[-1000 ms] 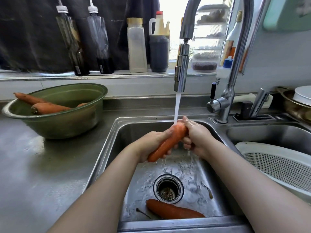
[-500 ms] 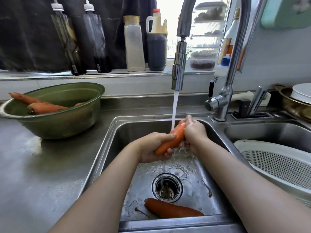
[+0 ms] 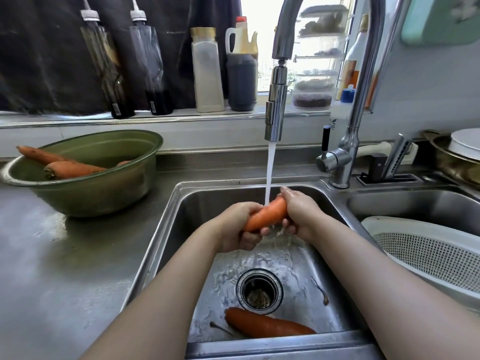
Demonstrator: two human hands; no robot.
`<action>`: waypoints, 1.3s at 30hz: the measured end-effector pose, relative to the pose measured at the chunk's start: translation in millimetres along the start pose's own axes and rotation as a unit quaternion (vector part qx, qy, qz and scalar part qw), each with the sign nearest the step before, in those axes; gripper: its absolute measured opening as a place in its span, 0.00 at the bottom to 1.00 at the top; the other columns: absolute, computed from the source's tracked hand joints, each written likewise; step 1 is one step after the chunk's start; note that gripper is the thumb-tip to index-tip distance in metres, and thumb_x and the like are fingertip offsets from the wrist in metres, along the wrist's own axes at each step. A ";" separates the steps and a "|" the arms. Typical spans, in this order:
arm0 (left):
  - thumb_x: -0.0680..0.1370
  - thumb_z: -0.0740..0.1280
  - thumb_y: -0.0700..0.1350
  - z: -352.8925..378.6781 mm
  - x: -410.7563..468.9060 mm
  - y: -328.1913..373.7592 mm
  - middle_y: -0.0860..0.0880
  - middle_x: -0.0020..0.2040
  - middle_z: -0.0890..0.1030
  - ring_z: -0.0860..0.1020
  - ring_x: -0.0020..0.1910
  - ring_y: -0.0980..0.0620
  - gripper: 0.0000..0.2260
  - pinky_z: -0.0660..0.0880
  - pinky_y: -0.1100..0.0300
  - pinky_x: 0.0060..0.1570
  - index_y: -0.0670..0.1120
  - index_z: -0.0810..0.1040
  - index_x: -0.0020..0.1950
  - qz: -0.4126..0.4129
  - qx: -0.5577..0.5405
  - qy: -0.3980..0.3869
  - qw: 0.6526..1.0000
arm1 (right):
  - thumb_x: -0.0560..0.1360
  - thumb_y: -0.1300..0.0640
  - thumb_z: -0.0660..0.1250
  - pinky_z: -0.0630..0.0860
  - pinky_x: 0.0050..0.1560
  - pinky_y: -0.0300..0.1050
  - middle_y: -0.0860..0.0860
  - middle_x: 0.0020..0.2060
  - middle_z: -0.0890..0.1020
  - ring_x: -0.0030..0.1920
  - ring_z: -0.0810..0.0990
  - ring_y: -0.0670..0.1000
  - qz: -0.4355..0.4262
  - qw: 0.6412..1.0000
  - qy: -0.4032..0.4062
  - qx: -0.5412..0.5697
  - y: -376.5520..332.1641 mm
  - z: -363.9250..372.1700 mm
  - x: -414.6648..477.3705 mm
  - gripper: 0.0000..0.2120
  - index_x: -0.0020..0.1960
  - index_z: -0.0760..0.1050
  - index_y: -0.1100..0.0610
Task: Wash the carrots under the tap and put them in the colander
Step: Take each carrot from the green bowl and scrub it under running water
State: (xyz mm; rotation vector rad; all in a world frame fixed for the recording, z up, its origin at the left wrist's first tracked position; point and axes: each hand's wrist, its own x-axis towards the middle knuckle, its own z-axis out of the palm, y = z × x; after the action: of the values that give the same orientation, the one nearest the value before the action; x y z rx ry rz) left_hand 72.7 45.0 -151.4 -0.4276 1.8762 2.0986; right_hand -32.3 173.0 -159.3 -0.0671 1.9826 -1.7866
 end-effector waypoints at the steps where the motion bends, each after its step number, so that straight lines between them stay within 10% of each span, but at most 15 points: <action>1: 0.86 0.52 0.52 1.3 1.0 0.2 0.46 0.35 0.76 0.65 0.23 0.54 0.17 0.61 0.64 0.25 0.42 0.74 0.52 0.018 0.004 0.002 1.000 | 0.86 0.42 0.55 0.64 0.18 0.33 0.58 0.40 0.78 0.18 0.69 0.48 0.024 0.999 0.025 0.017 1.2 -1.8 3.7 0.17 0.54 0.77 0.53; 9: 0.89 0.51 0.52 13.5 13.6 -9.9 0.43 0.37 0.79 0.74 0.29 0.51 0.19 0.71 0.59 0.33 0.46 0.79 0.63 0.192 0.073 0.100 0.974 | 0.85 0.57 0.51 0.69 0.20 0.34 0.59 0.37 0.77 0.20 0.72 0.52 0.180 0.982 0.049 0.027 8.2 -24.7 5.7 0.14 0.48 0.72 0.60; 16: 0.87 0.50 0.60 25.7 21.9 -13.2 0.49 0.27 0.71 0.67 0.23 0.55 0.26 0.66 0.65 0.25 0.42 0.78 0.61 0.120 -0.068 0.196 0.971 | 0.82 0.41 0.59 0.79 0.51 0.49 0.60 0.47 0.85 0.48 0.84 0.59 -0.050 0.949 0.030 -0.309 14.3 -9.4 9.1 0.26 0.53 0.83 0.61; 23: 0.87 0.58 0.49 26.8 20.3 -7.4 0.48 0.47 0.81 0.79 0.44 0.53 0.10 0.75 0.63 0.39 0.51 0.79 0.55 0.237 0.041 0.208 0.948 | 0.82 0.54 0.55 0.76 0.34 0.46 0.58 0.31 0.81 0.29 0.78 0.56 0.058 0.971 -0.150 -0.179 12.9 -18.7 -9.3 0.19 0.40 0.79 0.60; 29: 0.87 0.58 0.42 34.4 18.5 -0.4 0.43 0.56 0.86 0.84 0.59 0.46 0.12 0.80 0.50 0.56 0.41 0.80 0.57 0.235 -0.155 0.182 0.942 | 0.83 0.52 0.51 0.80 0.33 0.48 0.57 0.30 0.79 0.28 0.80 0.56 0.139 0.939 -0.284 -0.136 8.4 -10.9 -24.8 0.21 0.40 0.74 0.61; 39: 0.84 0.64 0.42 18.8 1.0 13.8 0.44 0.62 0.85 0.84 0.59 0.46 0.12 0.80 0.52 0.59 0.42 0.80 0.66 0.237 -0.228 0.072 0.942 | 0.78 0.43 0.55 0.78 0.33 0.44 0.56 0.32 0.79 0.31 0.81 0.58 0.157 0.921 -0.355 -0.027 1.7 -15.7 -28.9 0.24 0.35 0.76 0.58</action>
State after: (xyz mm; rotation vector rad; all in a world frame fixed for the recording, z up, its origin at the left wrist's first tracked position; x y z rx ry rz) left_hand 65.7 62.3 -137.3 -0.2414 1.6760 2.9164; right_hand -11.9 197.6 -151.4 -0.3436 1.4152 -1.2536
